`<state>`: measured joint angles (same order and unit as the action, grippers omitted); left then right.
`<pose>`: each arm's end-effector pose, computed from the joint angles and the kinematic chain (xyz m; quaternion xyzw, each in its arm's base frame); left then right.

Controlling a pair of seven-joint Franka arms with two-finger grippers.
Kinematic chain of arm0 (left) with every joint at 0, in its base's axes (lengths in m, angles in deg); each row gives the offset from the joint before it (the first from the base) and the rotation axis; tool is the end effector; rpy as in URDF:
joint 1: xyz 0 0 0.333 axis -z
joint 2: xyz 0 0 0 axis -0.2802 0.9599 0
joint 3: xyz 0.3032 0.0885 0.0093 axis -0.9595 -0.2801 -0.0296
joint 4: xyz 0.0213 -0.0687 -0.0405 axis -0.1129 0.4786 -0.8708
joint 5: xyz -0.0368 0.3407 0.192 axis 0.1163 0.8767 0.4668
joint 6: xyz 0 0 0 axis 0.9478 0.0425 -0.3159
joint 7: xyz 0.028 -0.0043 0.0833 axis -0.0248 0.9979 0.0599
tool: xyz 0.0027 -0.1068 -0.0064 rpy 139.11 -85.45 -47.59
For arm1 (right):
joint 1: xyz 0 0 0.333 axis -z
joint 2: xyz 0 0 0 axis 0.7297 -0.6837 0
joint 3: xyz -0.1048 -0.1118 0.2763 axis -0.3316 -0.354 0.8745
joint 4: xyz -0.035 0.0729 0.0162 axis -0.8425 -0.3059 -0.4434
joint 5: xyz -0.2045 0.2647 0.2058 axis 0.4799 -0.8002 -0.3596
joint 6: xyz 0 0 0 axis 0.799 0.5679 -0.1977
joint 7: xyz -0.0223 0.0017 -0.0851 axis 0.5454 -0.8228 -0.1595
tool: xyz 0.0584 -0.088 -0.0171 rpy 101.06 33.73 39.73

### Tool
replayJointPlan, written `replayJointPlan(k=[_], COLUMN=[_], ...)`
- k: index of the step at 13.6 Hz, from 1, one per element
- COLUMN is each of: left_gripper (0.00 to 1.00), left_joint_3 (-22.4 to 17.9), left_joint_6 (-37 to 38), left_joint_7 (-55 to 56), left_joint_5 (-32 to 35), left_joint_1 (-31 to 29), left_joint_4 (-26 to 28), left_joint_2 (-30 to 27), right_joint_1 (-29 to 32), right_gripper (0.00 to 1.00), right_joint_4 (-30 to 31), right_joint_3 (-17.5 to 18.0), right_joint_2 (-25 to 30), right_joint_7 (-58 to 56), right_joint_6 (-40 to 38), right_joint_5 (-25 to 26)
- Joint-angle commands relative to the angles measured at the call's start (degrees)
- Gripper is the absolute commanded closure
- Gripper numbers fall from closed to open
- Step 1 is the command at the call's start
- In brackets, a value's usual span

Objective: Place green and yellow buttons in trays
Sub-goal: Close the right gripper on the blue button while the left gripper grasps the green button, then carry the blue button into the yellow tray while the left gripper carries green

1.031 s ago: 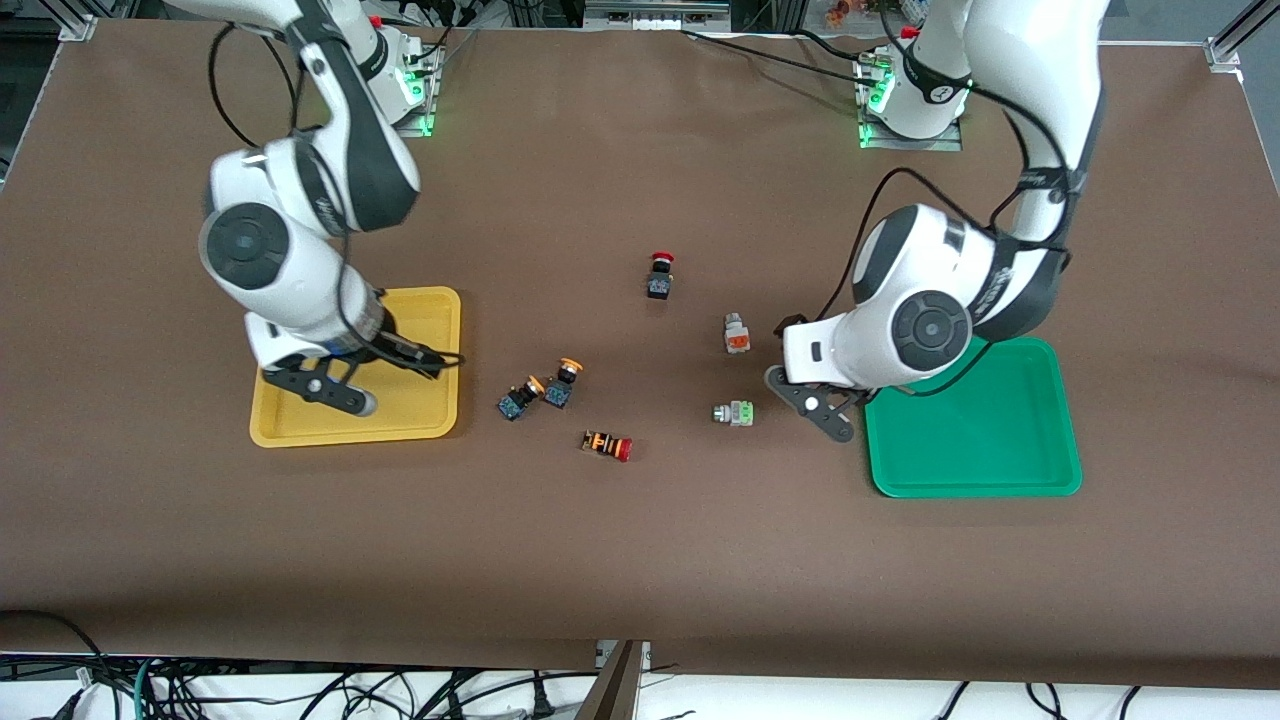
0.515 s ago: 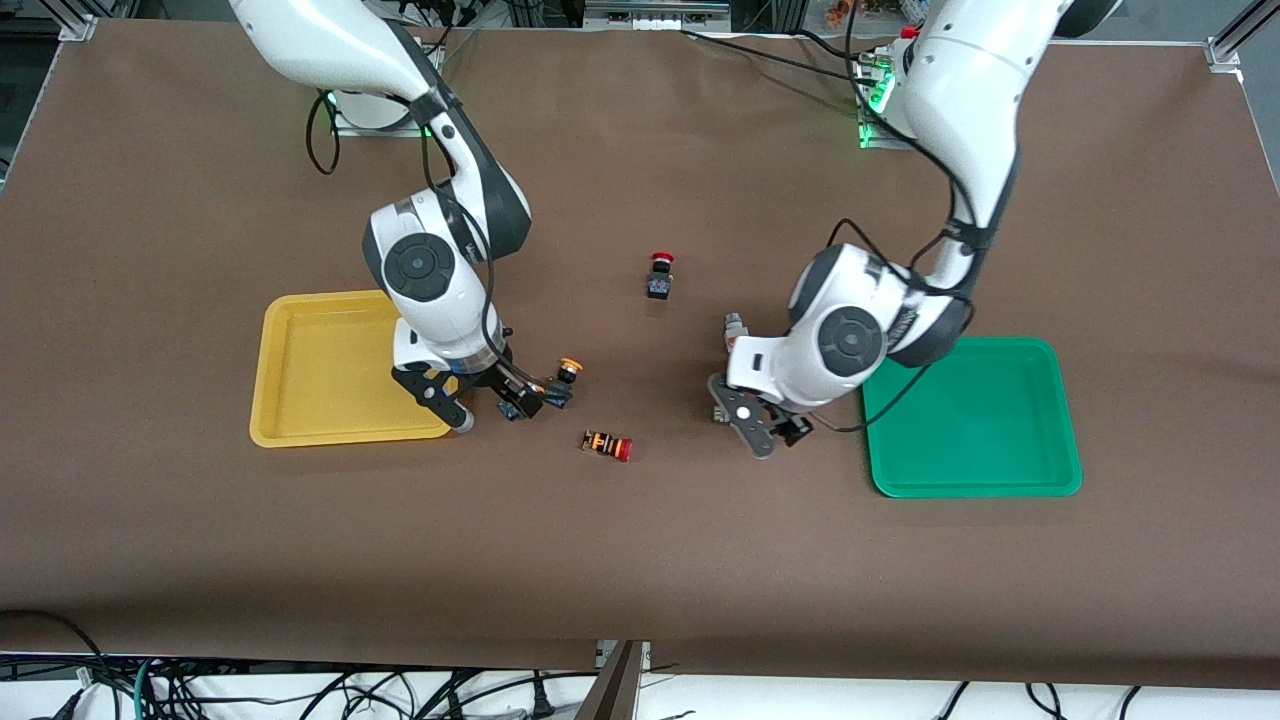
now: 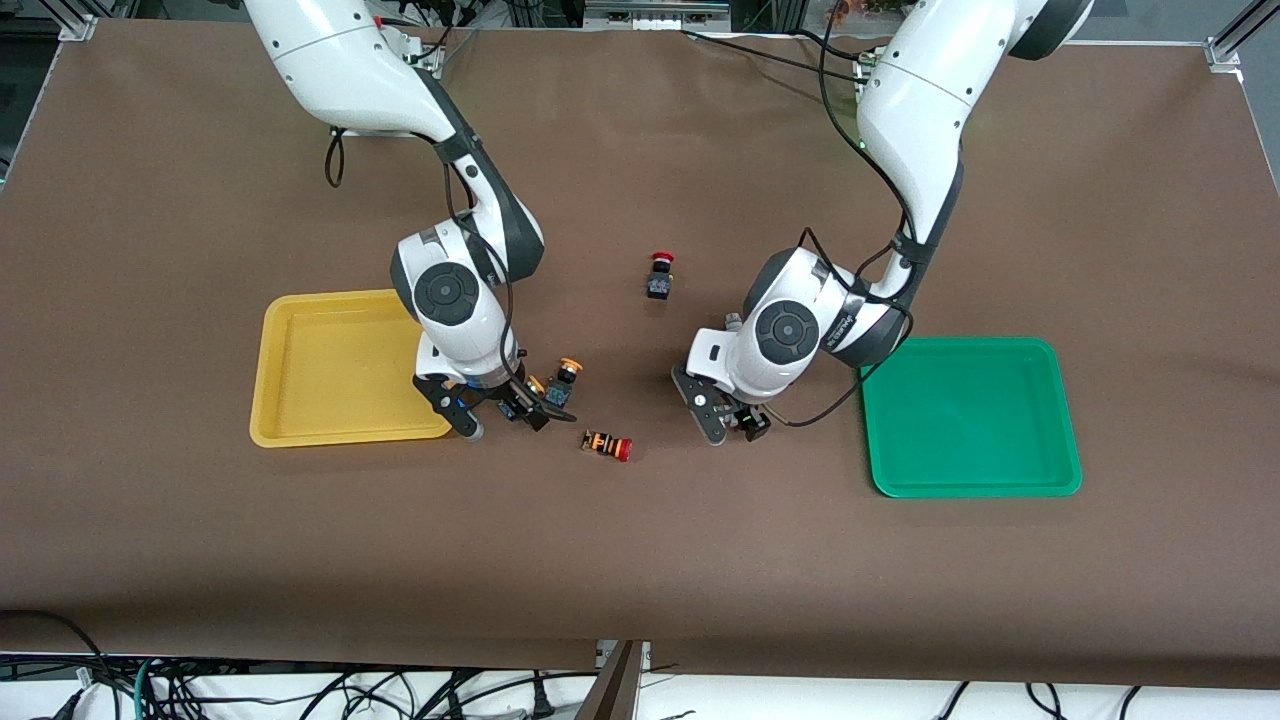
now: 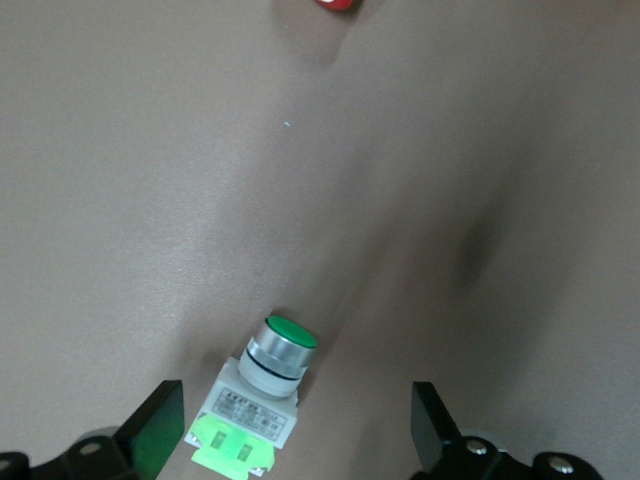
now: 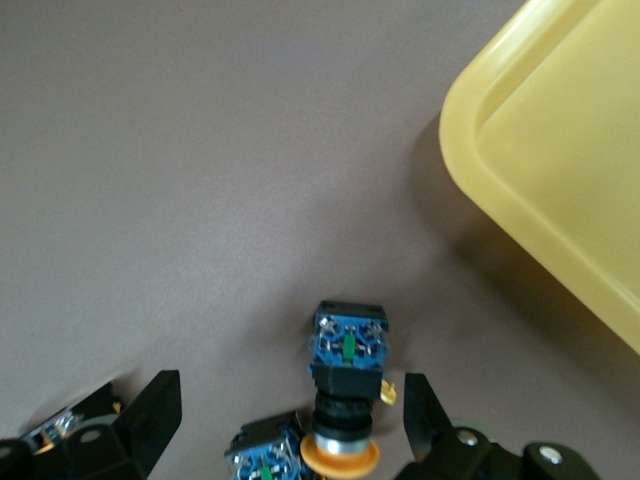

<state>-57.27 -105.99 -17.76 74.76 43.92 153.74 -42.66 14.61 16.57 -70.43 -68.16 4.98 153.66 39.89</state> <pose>0.6172 -0.3641 0.1991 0.8637 -0.5015 0.0073 0.0491 0.6107 0.3305 0.2195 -0.9260 0.3723 -0.0533 0.0336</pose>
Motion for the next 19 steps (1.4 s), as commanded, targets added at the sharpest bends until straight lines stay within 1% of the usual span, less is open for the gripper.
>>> replayJointPlan(k=[1, 4, 5, 6, 7, 8, 9, 10, 11, 12, 13, 14, 16, 17, 19], left_gripper=[0.00, 0.00, 0.00, 0.00, 0.14, 0.37, 0.63, 0.82, 0.97, 1.00, 1.00, 1.00, 1.00, 1.00, 1.00], left_joint_3=[-0.2, -0.4, -0.4, -0.4, -0.4, -0.5, -0.5, -0.5, -0.5, -0.5, -0.5, -0.8, -0.7, -0.6, -0.6], left_joint_6=[-0.9, -2.7, -3.2, -3.3, -3.2, -3.2, -3.2, -3.1, -2.8, -2.5, -1.9, 0.8, 7.2, 12.2, 20.6], left_joint_7=[-1.3, -1.2, -1.2, -1.3, -1.4, -1.5, -1.5, -1.3, -1.1, -0.7, -0.3, 0.9, 3.4, 5.5, 9.5], left_joint_5=[0.9, 2.9, 3.0, 3.0, 3.1, 3.1, 3.1, 3.1, 3.1, 3.0, 3.0, 2.9, 2.4, 2.0, 2.0], left_joint_1=[0.0, -0.3, -0.4, -0.3, -0.1, -0.1, -0.1, 0.0, 0.0, -0.3, -0.5, -0.8, -4.5, -6.4, -11.1], left_joint_4=[-0.5, -0.5, -0.5, -0.5, -0.5, -0.5, -0.5, -0.6, -0.6, -0.5, -0.4, -0.5, -0.4, -0.5, -0.6], left_joint_2=[0.7, 1.8, 2.1, 2.3, 2.3, 2.2, 2.1, 2.1, 1.9, 1.2, 0.0, -1.5, -5.5, -7.8, -11.1], right_joint_1=[-0.6, -0.3, -0.3, -0.3, -0.3, -0.3, -0.3, -0.3, -0.2, 0.4, 1.5, 3.6, 7.2, 9.0, 11.9], right_gripper=[0.01, 0.02, 0.12, 0.28, 0.52, 0.77, 1.00, 1.00, 1.00, 1.00, 1.00, 1.00, 1.00, 1.00, 1.00], right_joint_4=[0.3, 3.0, 4.2, 4.6, 4.5, 4.3, 4.2, 4.1, 3.8, 3.8, 3.5, 2.2, -1.0, -1.0, -0.2], right_joint_3=[-0.3, -0.4, -0.3, -0.3, -0.3, -0.3, -0.3, -0.3, -0.4, -0.5, -0.6, -0.6, -0.6, -0.7, -0.7], right_joint_2=[-1.9, -2.0, -2.0, -2.0, -2.0, -2.0, -2.0, -1.9, -1.4, -0.8, 0.8, 2.4, 4.2, 5.6, 7.0], right_joint_7=[1.2, 1.1, 1.2, 1.5, 1.7, 1.6, 1.5, 1.2, 0.6, -0.2, -2.5, -7.8, -19.5, -25.2, -33.0], right_joint_6=[2.4, 6.4, 8.4, 9.2, 9.2, 9.1, 9.1, 9.1, 8.7, 7.9, 5.1, -0.2, -11.9, -14.4, -15.6], right_joint_5=[-0.2, -0.2, -0.3, -0.3, -0.3, -0.3, -0.3, -0.3, -0.3, -0.2, 0.0, -0.2, -0.3, -0.4, -1.2])
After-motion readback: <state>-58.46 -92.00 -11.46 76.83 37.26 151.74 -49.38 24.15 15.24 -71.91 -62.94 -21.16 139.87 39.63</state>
